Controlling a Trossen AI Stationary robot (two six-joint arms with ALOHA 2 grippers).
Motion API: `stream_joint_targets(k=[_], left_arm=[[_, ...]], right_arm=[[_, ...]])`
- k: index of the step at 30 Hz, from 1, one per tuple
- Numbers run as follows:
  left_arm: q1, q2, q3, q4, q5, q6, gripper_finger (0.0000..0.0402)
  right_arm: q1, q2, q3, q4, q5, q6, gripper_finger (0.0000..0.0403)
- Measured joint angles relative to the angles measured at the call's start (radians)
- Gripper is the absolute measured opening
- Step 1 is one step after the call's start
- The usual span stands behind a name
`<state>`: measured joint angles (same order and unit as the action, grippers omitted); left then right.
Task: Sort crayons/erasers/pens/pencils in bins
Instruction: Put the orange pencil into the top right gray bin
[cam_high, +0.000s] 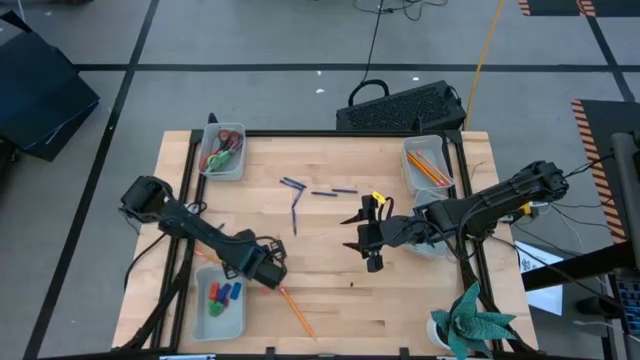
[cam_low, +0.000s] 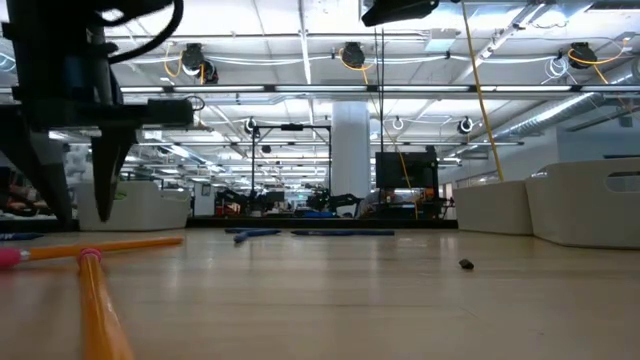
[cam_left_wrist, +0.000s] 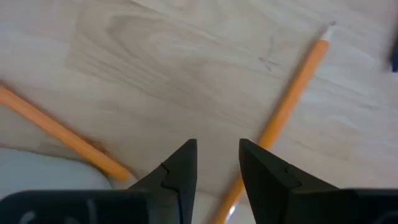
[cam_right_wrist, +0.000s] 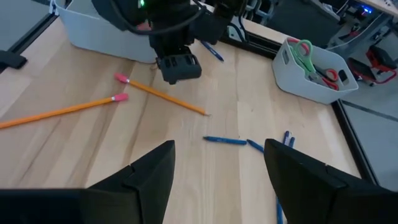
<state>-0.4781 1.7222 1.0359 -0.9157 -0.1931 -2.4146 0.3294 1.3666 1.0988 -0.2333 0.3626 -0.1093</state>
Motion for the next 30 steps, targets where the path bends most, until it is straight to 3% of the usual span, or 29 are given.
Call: stream_joint_targets(k=[9,14,26,30], left_arm=[[0.062,-0.034,0.064,-0.026,-0.020,0.272,0.0120],[0.155,0.036,0.101,-0.033,-0.030,0.413,0.0120],[0.220,0.143,0.101,-0.006,0.073,0.607,0.0119],[0.221,0.156,0.103,0.027,0.102,0.685,0.0099]], right_arm=[[-0.002,0.000,0.000,-0.005,0.000,0.018,0.0238],[-0.014,0.000,0.000,-0.005,0.001,0.010,0.0238],[-0.016,0.000,0.000,-0.053,0.002,0.034,0.0238],[-0.016,0.000,0.000,-0.064,0.003,0.044,0.0238]])
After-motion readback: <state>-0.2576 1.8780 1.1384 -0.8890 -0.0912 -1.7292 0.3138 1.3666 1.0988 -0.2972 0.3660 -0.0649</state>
